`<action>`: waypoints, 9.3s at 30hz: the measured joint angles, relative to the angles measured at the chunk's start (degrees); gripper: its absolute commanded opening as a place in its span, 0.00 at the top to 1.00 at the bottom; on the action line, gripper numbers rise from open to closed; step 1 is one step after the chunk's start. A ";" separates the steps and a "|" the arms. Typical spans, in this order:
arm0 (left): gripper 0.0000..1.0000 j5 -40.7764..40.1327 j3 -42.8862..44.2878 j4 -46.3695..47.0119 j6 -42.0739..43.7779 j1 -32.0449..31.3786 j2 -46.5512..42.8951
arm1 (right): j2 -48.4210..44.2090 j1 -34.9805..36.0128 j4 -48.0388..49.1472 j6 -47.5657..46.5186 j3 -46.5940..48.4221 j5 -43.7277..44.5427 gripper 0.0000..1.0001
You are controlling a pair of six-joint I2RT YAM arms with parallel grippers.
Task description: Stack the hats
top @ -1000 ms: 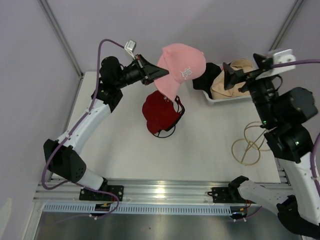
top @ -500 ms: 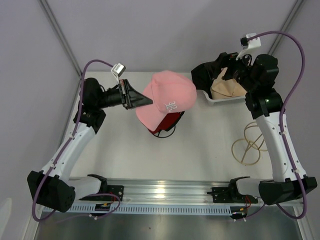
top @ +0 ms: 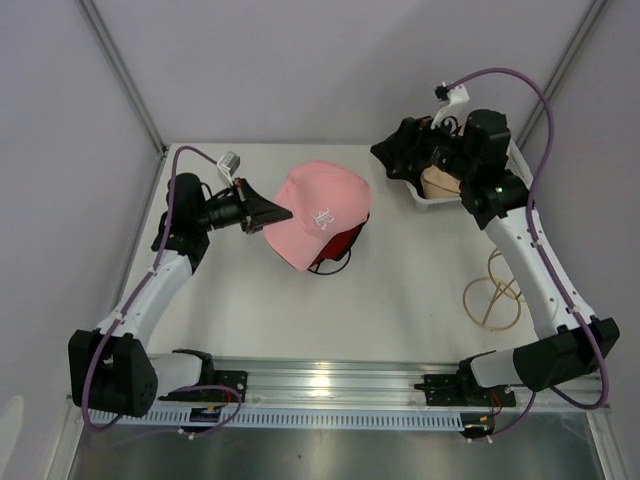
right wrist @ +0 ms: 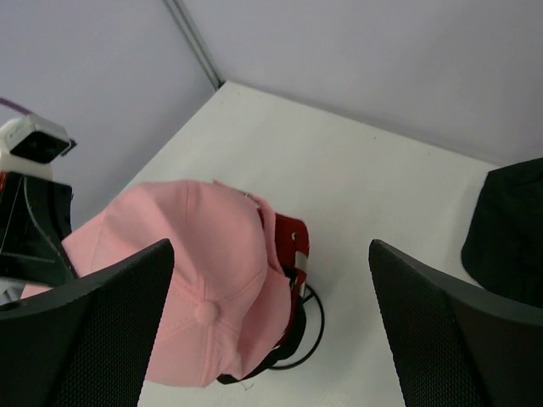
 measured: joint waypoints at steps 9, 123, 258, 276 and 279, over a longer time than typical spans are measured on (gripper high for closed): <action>0.89 0.87 1.57 -3.58 4.04 4.37 5.38 | 4.46 6.95 -2.69 -2.71 -0.26 3.98 0.01; 0.96 -50.75 33.05 -45.51 70.10 -22.64 6.60 | 4.39 19.78 -3.80 7.91 -10.45 28.06 0.99; 0.65 -60.52 -0.90 -7.87 18.14 -10.16 19.87 | 13.35 9.70 -15.19 6.56 -1.62 29.16 0.01; 0.44 -59.14 15.85 -14.56 28.79 -10.03 11.56 | 10.05 5.16 -16.26 2.36 9.35 12.98 0.14; 0.43 -55.93 23.04 -15.98 29.94 -10.05 15.45 | 14.91 6.47 -15.78 1.51 13.00 13.35 0.15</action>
